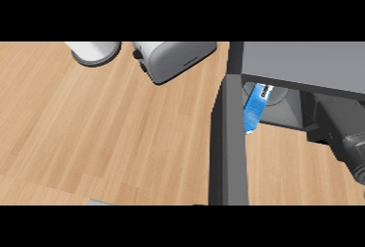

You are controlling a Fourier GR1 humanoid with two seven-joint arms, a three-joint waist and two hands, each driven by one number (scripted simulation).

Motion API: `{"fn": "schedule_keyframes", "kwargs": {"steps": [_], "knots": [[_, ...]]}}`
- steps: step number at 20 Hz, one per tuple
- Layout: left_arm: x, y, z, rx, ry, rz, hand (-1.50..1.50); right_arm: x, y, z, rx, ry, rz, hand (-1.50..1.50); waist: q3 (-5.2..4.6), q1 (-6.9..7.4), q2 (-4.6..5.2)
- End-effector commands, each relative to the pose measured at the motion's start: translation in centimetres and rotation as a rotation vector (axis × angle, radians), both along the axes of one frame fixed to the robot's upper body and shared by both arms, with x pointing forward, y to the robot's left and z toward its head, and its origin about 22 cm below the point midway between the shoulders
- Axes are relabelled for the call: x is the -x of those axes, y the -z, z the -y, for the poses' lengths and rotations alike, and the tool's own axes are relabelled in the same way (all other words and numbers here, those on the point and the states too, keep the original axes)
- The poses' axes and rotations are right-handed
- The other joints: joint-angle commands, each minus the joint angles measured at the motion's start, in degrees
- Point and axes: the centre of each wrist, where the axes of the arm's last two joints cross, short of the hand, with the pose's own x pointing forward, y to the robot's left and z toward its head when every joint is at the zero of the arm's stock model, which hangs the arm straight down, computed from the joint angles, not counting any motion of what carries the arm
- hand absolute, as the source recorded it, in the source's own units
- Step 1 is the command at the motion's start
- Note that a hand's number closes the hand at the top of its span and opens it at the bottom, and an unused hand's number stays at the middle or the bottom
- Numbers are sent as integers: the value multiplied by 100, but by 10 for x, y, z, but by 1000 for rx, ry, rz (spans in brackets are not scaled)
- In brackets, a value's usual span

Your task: Pick up the milk, place it into the microwave and close the microwave

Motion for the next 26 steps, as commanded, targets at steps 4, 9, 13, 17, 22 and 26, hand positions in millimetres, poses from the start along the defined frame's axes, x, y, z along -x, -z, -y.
{"fn": "schedule_keyframes", "kwargs": {"steps": [4,9,13,17,22,26], "knots": [[-7,-1,2,-18,27,-6,-150,-17,-19,-41,-68,-214,-20,-150,-54,186,-21],[-12,-1,4,-30,33,-17,-150,-23,-29,-58,53,-195,-71,-150,-87,242,-46],[-15,6,4,-15,32,-31,-150,-25,-29,-79,34,-176,-77,-150,-94,186,-105],[-17,6,6,-24,50,-57,-150,-29,-36,-101,19,-176,-59,-150,-89,153,-156],[-23,10,4,-29,55,-59,-150,-28,-33,-107,7,-217,-9,-150,-83,28,-140],[-21,19,3,-17,70,-81,-150,-29,-37,-106,-32,-145,28,-150,-89,-29,-187]]}}
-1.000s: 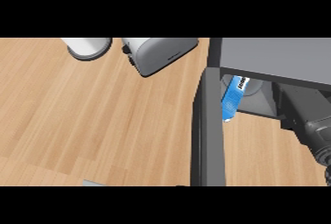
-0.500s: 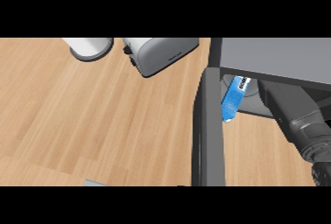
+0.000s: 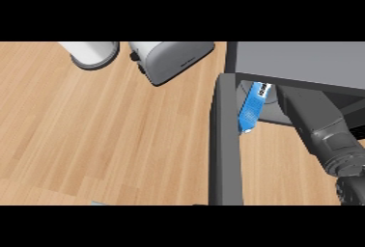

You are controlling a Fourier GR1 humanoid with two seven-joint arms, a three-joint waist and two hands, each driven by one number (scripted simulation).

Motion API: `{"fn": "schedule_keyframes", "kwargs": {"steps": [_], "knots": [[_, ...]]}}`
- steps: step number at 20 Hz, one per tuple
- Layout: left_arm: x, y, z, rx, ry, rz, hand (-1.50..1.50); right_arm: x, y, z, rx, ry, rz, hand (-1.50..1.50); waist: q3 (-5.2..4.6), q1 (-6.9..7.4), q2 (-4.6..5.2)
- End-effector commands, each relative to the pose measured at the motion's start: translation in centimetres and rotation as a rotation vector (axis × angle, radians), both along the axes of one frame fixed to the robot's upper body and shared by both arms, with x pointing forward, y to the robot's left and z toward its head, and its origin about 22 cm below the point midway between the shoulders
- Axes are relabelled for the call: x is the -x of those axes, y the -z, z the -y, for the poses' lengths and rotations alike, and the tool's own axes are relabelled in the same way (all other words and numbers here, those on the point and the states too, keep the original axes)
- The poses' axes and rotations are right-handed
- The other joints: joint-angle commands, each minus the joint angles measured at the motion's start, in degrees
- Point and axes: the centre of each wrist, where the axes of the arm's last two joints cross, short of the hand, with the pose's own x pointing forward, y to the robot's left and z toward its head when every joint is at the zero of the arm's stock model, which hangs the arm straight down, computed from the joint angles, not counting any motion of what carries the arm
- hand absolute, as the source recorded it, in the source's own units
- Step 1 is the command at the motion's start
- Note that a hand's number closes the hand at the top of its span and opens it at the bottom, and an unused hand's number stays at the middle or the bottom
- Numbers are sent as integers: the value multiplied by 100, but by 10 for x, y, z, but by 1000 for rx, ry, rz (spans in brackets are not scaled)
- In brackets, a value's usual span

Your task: Pick up the milk, place it into the microwave and close the microwave

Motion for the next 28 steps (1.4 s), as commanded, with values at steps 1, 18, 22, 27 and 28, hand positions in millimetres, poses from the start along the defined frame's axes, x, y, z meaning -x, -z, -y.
{"fn": "schedule_keyframes", "kwargs": {"steps": [1,18,22,27,28], "knots": [[-3,1,4,2,7,-6,-150,-12,-27,-43,-35,3,60,-150,-229,-32,-201],[-1,41,37,36,180,-58,-150,1,0,9,-159,-183,-48,-150,-238,-590,-357],[-9,58,49,2,258,-124,-150,14,32,-17,-282,-333,-78,-150,-246,-806,-440],[-14,67,69,-37,334,-142,-150,37,69,7,-435,-387,-92,-150,-247,-895,-489],[-17,70,62,-45,330,-158,-150,42,79,-1,-478,-409,-99,-150,-249,-938,-506]]}}
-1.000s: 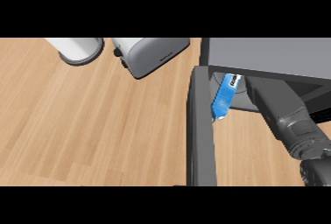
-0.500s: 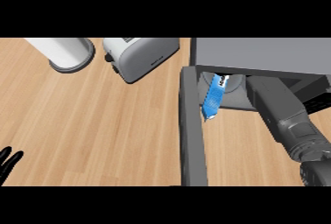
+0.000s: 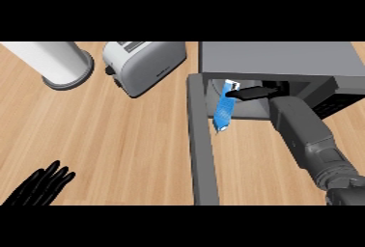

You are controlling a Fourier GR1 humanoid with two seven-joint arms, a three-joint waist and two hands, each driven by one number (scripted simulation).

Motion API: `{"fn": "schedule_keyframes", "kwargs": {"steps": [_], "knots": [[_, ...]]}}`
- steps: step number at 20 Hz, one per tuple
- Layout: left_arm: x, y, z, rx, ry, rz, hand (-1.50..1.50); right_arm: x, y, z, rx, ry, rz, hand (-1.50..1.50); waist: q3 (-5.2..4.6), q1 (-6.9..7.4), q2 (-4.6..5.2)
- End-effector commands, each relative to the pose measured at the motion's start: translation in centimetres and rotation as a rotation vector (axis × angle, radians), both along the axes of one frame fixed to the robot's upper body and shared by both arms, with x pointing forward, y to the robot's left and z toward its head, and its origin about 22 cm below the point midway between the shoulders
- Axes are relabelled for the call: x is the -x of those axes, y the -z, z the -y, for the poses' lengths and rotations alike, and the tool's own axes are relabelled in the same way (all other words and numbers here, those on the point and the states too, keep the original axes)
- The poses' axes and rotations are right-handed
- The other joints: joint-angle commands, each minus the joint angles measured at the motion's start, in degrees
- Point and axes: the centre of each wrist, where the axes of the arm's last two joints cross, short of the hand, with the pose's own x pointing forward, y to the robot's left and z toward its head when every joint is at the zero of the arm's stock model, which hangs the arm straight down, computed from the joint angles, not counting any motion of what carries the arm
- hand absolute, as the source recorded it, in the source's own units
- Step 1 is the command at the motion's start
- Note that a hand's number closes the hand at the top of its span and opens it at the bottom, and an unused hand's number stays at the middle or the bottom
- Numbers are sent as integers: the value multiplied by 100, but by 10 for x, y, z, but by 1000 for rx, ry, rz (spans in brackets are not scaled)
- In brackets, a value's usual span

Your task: Pick up the milk, place it into the microwave and close the microwave

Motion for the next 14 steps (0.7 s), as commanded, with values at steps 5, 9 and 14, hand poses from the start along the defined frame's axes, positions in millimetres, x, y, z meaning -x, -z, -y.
{"fn": "schedule_keyframes", "kwargs": {"steps": [5,9,14], "knots": [[-24,25,24,-63,39,5,-150,45,68,-28,-181,-119,-45,-150,-25,-284,-162],[-37,33,48,-91,54,-9,-150,75,100,-30,-187,-140,-73,-150,-29,-381,-191],[-52,46,58,-106,80,8,150,99,116,9,-115,-58,-122,-150,-36,-462,-213]]}}
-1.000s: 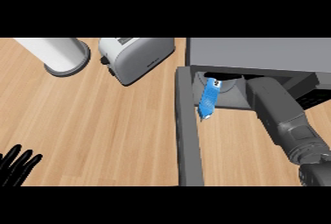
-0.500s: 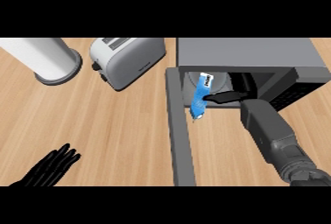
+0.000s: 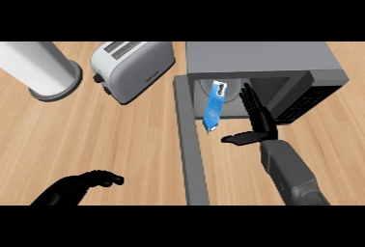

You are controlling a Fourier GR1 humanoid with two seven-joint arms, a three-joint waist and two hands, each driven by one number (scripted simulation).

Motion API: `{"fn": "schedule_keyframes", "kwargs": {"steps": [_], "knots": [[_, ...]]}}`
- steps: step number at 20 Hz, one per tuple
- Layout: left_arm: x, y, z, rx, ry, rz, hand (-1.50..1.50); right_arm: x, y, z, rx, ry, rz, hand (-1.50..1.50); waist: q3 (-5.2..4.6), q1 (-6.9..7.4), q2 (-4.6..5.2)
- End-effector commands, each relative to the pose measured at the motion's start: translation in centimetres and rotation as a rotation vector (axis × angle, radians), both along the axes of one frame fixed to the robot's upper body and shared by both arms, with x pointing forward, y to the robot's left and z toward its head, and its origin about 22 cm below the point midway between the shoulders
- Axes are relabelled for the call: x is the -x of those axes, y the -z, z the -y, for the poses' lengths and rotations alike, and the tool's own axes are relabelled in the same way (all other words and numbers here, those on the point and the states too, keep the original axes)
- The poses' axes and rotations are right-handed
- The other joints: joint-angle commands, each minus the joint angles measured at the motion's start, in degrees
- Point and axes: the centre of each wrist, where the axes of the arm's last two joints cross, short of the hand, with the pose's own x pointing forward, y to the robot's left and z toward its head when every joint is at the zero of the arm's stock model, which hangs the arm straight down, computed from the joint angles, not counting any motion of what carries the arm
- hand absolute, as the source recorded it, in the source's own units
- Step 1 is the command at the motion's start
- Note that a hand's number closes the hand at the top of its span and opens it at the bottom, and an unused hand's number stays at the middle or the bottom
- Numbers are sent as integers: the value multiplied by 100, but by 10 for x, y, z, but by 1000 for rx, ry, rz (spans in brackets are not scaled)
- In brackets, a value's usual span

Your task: Pick up the milk, place it into the microwave and close the microwave

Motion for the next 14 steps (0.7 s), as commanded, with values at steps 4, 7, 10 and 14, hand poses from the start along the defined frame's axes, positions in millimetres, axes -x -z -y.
{"fn": "schedule_keyframes", "kwargs": {"steps": [4,7,10,14], "knots": [[-21,5,20,-81,5,14,150,66,43,41,39,47,-40,-150,-10,-131,-31],[-30,11,30,-115,14,-6,150,79,42,62,40,70,-29,-150,-19,-227,-52],[-48,8,44,-178,65,18,150,117,50,95,43,113,-29,-150,-15,-204,-20],[-59,37,70,-208,116,30,150,144,40,127,31,128,-5,-150,-21,-216,12]]}}
